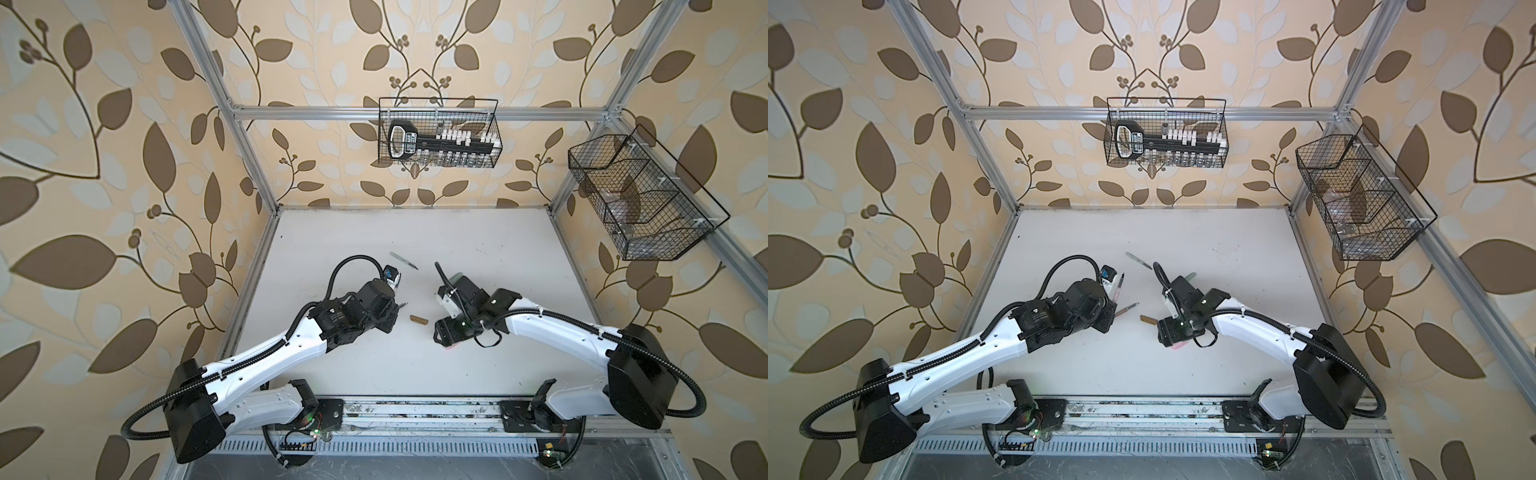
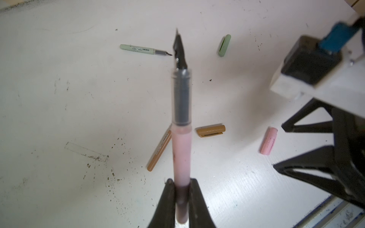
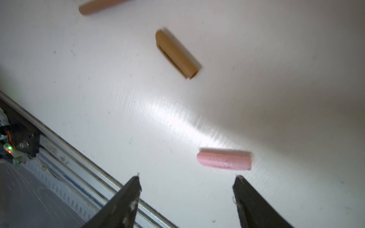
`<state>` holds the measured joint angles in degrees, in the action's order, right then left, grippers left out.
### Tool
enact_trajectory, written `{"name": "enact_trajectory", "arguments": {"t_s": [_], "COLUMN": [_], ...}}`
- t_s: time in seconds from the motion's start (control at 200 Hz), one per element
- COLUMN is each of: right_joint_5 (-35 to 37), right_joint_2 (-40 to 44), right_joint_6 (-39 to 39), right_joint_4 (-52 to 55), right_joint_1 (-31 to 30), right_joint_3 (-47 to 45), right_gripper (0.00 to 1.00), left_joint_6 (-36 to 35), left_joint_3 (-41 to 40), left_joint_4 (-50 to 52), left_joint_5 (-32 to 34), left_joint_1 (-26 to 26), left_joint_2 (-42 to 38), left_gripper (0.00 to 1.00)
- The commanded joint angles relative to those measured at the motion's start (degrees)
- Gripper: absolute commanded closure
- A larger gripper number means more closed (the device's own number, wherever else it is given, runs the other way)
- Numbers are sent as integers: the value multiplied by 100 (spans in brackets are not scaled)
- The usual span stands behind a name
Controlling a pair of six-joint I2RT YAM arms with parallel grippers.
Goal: Insert pens into pen caps
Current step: Move the pen cap to the bottom-center of the table, then rotate the pen cap at the bottom-center of the table.
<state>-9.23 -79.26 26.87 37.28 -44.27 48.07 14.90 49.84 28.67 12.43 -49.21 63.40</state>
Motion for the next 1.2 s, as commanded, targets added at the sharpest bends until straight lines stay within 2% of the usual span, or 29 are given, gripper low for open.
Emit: {"name": "enact_trajectory", "arguments": {"t_s": [0.0,0.18,0.485,0.845,1.055,1.195], "right_joint_5": [-102,-173,-219,106,-46,-315], "right_joint_2": [222,422,-294,-886,-1493,-1576], "right_joint_6": [757,1101,932,381,36,-55], "right_joint_4": [61,-685,-1548,-1405,-1321,-1312], "right_joint_1": [-108,-117,5,200,-117,-263], "right_joint_3": [-521,-1100,-1002,-388,199,313], "right_gripper": [23,22,21,21,22,22], "left_joint_6": [-101,-83,-43,87,219,285], "left_joint_3": [164,137,52,-70,-148,-236], "left_joint_4": [-49,-60,-106,32,91,135], "left_joint_5": [-49,-91,-144,-146,-162,-110], "left_joint_1": [-36,-36,-36,-36,-34,-36], "left_joint_2": [-11,-79,-150,-167,-125,-186], "left_gripper": [87,87,87,87,88,88]}}
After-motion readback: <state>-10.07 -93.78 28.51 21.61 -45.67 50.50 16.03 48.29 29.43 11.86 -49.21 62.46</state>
